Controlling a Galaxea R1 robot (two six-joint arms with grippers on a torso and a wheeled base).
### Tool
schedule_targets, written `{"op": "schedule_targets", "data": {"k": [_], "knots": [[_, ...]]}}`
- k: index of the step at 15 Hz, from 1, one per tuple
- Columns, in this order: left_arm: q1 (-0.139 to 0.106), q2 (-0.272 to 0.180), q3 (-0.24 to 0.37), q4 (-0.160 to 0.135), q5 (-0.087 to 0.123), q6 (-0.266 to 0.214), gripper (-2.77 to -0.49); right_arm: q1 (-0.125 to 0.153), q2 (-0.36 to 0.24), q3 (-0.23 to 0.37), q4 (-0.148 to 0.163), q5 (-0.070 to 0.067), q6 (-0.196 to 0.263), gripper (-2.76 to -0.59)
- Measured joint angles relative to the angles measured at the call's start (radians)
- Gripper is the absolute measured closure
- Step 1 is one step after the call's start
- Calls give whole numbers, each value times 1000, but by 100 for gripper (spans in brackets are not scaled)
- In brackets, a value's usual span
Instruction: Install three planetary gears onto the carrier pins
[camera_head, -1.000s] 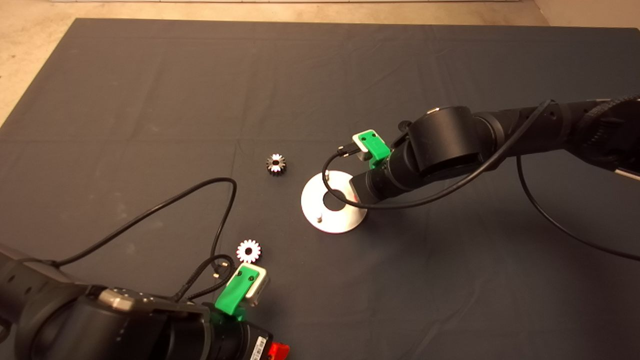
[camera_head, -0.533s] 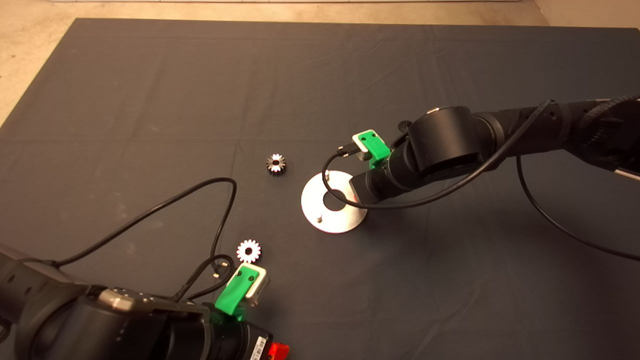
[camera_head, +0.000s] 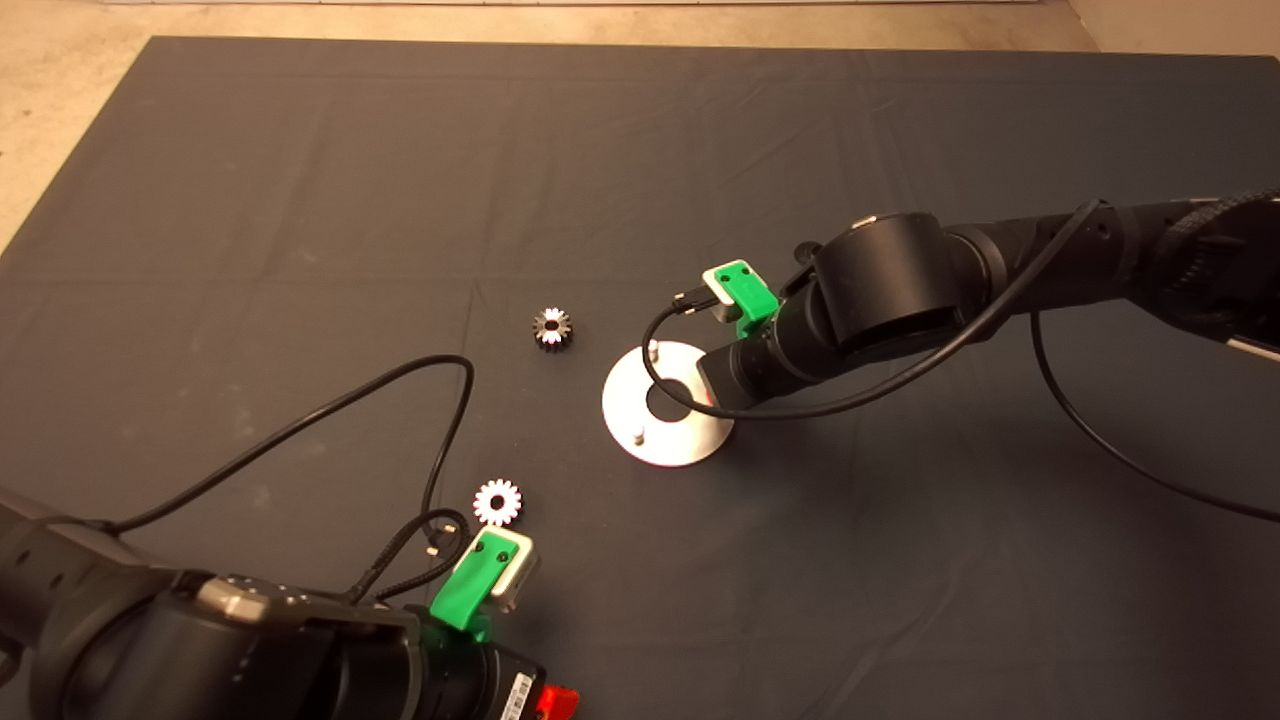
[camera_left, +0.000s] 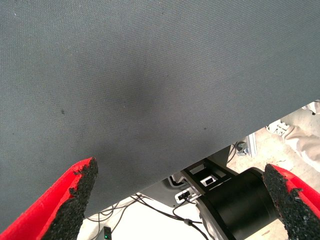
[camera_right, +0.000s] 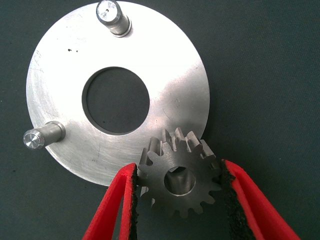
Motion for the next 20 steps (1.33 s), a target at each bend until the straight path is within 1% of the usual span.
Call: {"op": "schedule_targets", "data": {"k": [17, 20], "knots": [[0, 0, 0, 0, 0, 0, -236, 0, 9, 0, 0, -2, 0, -92], [0, 0, 0, 0, 0, 0, -236, 0, 14, 0, 0, 0, 0, -92]]}}
